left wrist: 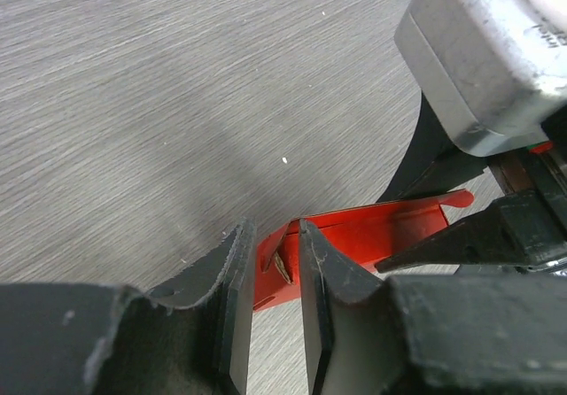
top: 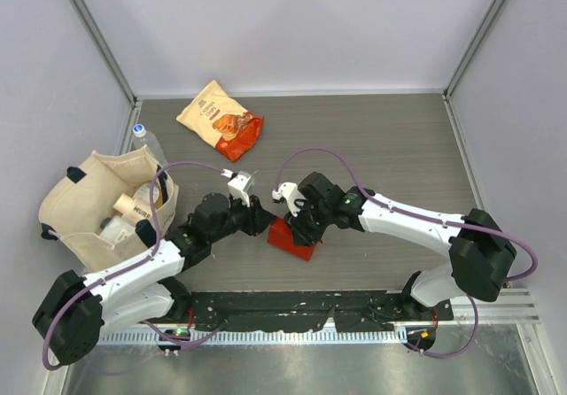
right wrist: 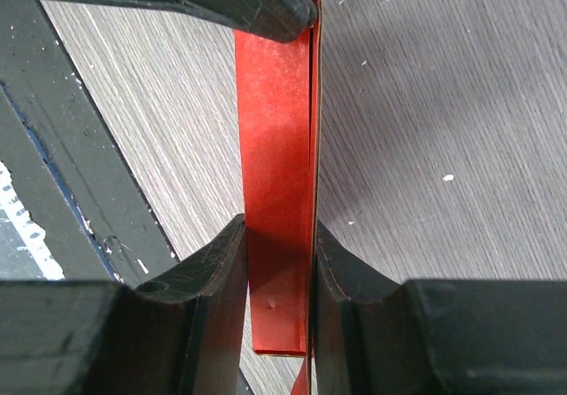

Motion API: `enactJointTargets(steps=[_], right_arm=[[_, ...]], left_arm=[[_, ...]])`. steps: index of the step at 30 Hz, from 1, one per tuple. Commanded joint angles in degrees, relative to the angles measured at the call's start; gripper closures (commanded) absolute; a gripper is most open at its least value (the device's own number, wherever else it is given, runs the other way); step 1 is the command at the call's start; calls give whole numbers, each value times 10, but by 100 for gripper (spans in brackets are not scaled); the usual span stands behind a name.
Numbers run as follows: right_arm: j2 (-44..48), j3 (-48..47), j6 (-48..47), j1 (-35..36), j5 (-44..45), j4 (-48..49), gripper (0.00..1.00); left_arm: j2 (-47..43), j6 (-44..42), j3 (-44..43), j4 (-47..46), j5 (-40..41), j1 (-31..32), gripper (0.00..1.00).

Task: Fold the paper box

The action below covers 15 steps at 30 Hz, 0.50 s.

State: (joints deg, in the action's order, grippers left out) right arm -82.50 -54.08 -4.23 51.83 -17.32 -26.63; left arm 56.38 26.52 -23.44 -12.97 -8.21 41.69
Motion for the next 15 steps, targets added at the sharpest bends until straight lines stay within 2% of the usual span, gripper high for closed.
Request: enactJointTargets(steps=[1, 7, 11, 15], right_arm=[[19, -2, -3, -3, -13, 19, 79], [18, -3, -1, -2, -15, 23, 79], [16, -4, 0, -2, -11, 22, 79], [5, -8, 8, -2, 16, 25, 81]], left_arm=[[-4, -13, -12, -10, 1, 7, 73], [12, -23, -23, -7, 6, 17, 82], [16, -36, -32, 8, 41, 34, 90], [18, -42, -42, 21, 84, 54, 93]])
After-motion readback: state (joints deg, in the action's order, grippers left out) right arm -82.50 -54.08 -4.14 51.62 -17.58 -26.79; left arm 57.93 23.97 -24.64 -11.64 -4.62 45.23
